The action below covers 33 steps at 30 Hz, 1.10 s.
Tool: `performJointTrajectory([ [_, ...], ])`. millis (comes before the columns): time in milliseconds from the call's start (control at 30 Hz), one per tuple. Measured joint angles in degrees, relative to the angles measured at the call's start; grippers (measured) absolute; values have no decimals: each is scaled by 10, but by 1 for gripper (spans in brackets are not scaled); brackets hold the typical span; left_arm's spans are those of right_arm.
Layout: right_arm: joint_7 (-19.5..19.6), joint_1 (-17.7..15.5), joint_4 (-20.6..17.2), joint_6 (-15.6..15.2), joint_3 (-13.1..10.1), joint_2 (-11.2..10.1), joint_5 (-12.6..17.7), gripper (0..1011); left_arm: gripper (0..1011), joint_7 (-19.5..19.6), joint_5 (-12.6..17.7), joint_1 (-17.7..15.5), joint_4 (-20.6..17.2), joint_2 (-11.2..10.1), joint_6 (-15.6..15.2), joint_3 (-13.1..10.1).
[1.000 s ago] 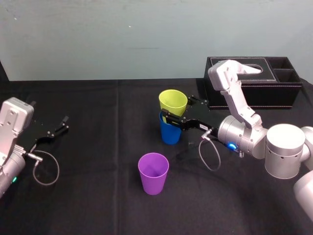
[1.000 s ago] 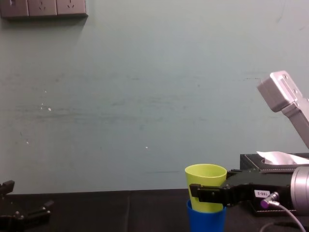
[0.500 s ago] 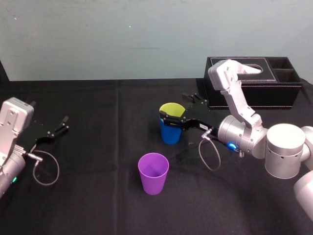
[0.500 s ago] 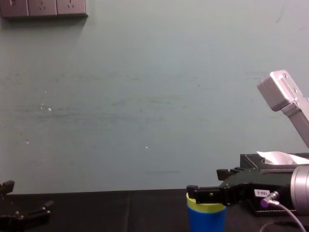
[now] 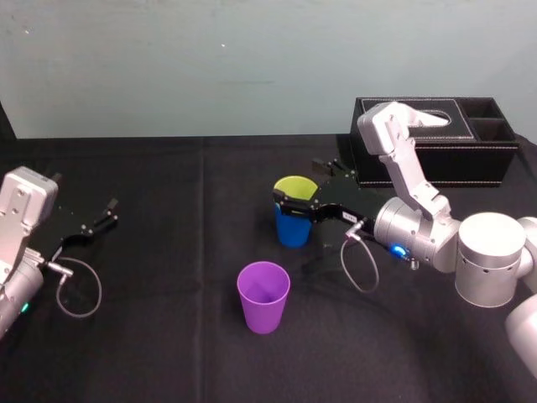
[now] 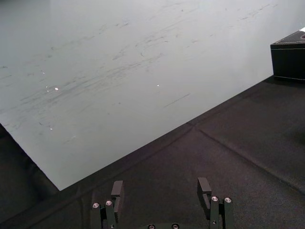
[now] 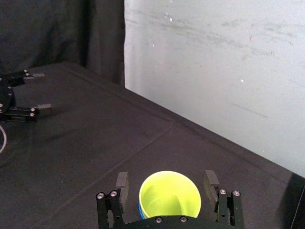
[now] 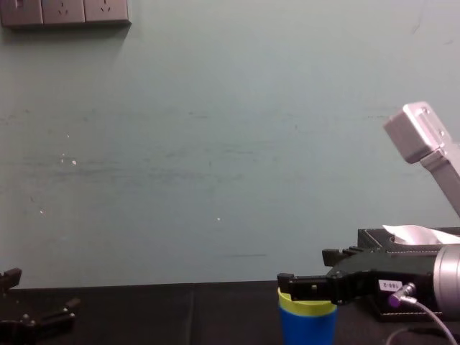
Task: Stack the three plastic cups sequentially using one hand.
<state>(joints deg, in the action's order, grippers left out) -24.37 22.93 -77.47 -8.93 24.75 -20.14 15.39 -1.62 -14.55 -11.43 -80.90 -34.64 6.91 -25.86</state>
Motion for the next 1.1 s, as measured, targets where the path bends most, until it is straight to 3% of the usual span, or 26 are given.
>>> performJointTrajectory([
  [200,-6,-21,-30,9,-9,-15,8,1003,1010,0,0,0,0,0,0,0],
  [733,-45,-138,-148,57,-55,-109,60,1003,1010,0,0,0,0,0,0,0],
  [1100,-77,-187,-172,90,-56,-152,82,1003,1010,0,0,0,0,0,0,0],
])
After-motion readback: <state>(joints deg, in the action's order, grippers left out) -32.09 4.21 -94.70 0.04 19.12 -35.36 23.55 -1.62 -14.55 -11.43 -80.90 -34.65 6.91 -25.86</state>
